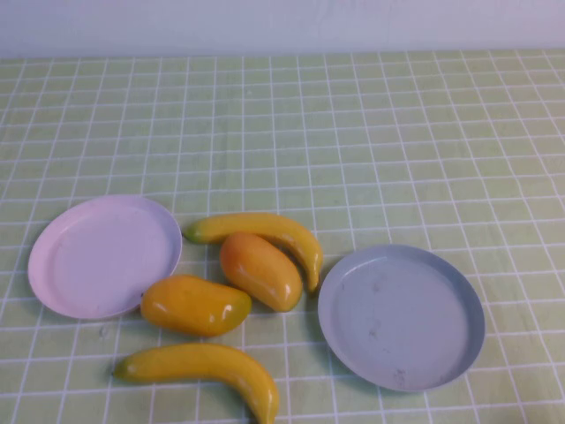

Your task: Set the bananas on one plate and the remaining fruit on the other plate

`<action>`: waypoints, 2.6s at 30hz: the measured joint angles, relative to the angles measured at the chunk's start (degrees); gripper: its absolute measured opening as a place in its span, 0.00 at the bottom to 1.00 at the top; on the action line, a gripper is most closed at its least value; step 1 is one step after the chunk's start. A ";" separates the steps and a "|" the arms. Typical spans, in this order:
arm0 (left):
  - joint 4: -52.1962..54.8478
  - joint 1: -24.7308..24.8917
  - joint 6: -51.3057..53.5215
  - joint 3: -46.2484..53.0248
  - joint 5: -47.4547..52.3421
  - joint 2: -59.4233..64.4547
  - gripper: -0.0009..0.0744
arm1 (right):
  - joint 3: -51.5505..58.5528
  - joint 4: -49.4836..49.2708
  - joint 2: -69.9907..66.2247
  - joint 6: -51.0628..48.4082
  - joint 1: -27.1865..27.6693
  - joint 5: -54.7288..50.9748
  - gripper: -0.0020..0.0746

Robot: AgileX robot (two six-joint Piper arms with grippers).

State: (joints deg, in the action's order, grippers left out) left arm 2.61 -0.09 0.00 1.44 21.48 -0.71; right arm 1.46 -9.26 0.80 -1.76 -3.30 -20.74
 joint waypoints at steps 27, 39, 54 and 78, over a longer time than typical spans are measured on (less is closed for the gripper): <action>0.00 0.00 -0.44 0.00 -1.62 0.00 0.01 | 0.00 0.00 0.00 0.00 0.00 0.00 0.01; -13.51 0.00 -5.74 0.00 -7.43 0.00 0.01 | 0.00 0.00 0.00 0.00 0.00 0.00 0.01; -26.55 0.00 -10.70 -1.47 -13.14 0.13 0.01 | 0.00 0.00 0.00 0.00 0.00 0.00 0.01; -28.33 2.10 42.27 -51.41 39.01 61.58 0.01 | 0.00 0.00 0.00 0.00 0.00 0.00 0.01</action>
State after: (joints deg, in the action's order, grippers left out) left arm -25.71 2.01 42.27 -49.98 60.49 60.87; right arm 1.46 -9.26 0.80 -1.76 -3.30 -20.74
